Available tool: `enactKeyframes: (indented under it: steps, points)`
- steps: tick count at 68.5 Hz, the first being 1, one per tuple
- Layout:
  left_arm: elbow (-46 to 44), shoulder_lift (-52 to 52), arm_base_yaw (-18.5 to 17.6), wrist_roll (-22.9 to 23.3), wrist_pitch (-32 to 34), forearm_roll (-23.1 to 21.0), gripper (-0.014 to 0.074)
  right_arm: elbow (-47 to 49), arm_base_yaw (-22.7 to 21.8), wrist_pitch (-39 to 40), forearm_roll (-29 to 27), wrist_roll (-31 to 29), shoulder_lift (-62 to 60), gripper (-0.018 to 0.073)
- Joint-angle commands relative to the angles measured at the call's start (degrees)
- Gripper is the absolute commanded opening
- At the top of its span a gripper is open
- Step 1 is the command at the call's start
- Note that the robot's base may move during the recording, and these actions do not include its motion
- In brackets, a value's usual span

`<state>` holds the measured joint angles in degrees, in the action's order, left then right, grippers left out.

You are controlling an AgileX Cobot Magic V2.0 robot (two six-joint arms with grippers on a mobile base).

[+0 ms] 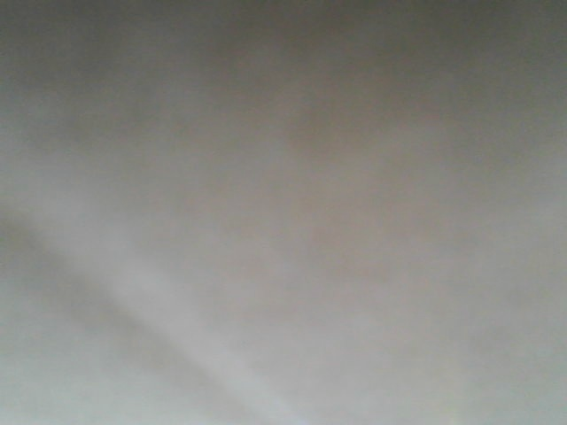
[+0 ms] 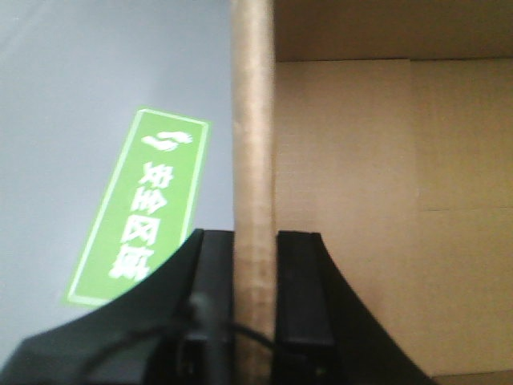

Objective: Grab box from left shelf to table start
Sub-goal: 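Carry the box with both grippers while driving to the white table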

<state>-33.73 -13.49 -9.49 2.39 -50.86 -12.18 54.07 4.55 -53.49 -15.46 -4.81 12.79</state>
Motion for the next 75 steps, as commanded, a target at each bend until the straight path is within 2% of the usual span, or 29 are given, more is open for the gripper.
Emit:
enactKeyframes:
  steps: [1,75]
  points:
    - [-0.19,-1.04,-0.04,-0.42,-4.46,5.42,-0.0092,1.7,-0.12,6.09,1.38,-0.14,0.24,0.0057]
    - [-0.19,-1.04,-0.04,-0.42,-4.46,5.42,-0.0092,1.7,-0.12,6.09,1.38,-0.14,0.24,0.0057]
